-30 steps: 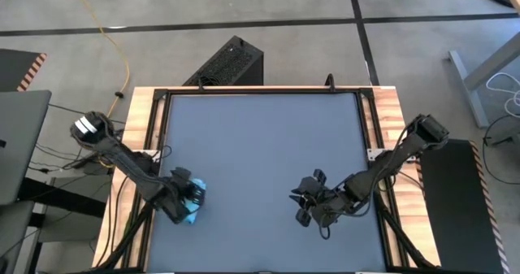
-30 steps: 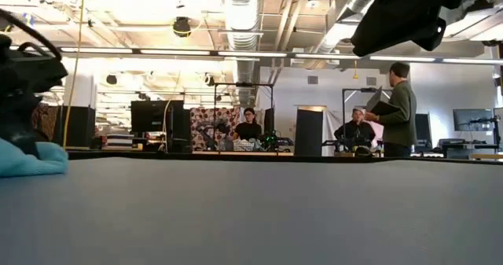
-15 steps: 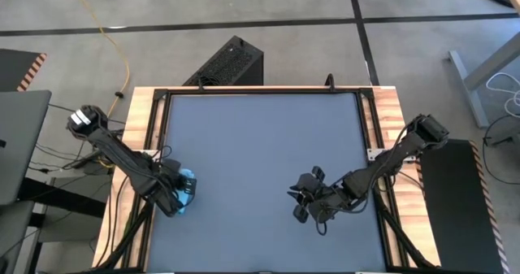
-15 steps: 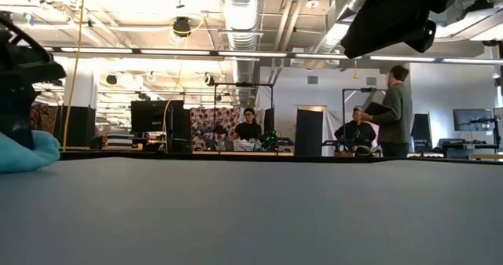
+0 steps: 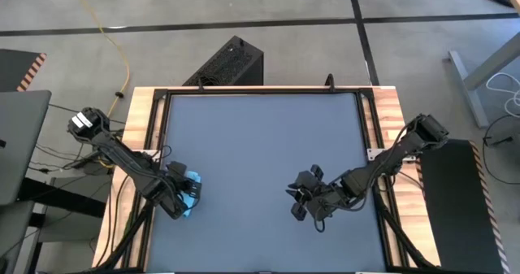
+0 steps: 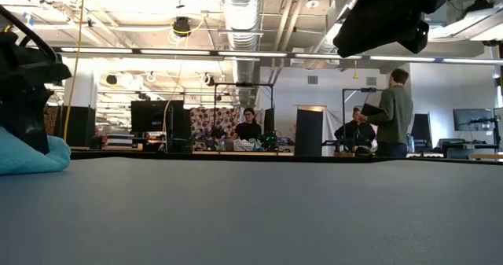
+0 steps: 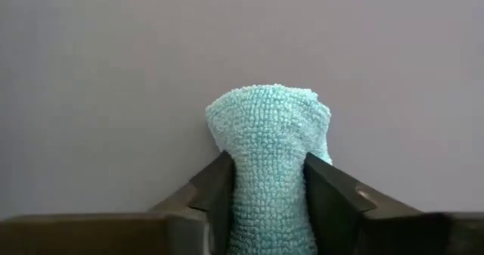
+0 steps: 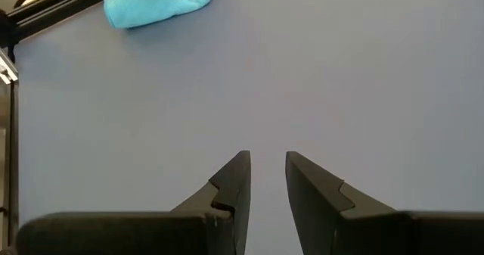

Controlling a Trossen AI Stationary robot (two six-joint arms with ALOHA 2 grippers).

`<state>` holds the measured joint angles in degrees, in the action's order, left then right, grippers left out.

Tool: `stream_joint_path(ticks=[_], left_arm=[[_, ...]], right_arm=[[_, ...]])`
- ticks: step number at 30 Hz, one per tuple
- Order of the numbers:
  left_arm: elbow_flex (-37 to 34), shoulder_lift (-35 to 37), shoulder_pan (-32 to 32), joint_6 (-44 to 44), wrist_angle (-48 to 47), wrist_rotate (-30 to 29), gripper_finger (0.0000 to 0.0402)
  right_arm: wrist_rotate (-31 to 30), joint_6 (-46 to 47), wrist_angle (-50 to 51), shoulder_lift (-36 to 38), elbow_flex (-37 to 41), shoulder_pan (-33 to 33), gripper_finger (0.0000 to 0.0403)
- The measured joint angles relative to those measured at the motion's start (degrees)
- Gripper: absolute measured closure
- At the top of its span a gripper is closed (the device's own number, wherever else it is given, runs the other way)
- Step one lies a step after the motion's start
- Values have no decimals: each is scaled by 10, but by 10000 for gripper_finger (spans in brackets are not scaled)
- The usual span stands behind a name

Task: Roll towel
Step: Move the blue towel to the left of the table

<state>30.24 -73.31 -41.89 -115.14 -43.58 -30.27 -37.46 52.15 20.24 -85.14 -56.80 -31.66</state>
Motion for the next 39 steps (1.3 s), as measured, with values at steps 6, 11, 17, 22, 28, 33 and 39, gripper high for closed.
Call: stream_joint_path(ticks=[6, 11, 17, 22, 28, 33, 39], left_arm=[[0, 18, 1, 14, -17, 13, 224], [0, 46, 8, 49, -20, 21, 212], [1, 97, 24, 90, -30, 21, 212], [1, 133, 40, 118, -44, 25, 212], [1, 171, 58, 141, -74, 40, 212], [1, 202, 74, 178, -80, 35, 212], [1, 211, 105, 315, -5, 27, 212]], right_arm=[[1, 0, -1, 0, 0, 0, 292], [1, -1, -8, 0, 0, 0, 292], [1, -1, -11, 0, 0, 0, 292], [1, -1, -11, 0, 0, 0, 292], [1, -2, -11, 0, 0, 0, 292], [5, -2, -11, 0, 0, -2, 292], [16, -1, -16, 0, 0, -1, 292]])
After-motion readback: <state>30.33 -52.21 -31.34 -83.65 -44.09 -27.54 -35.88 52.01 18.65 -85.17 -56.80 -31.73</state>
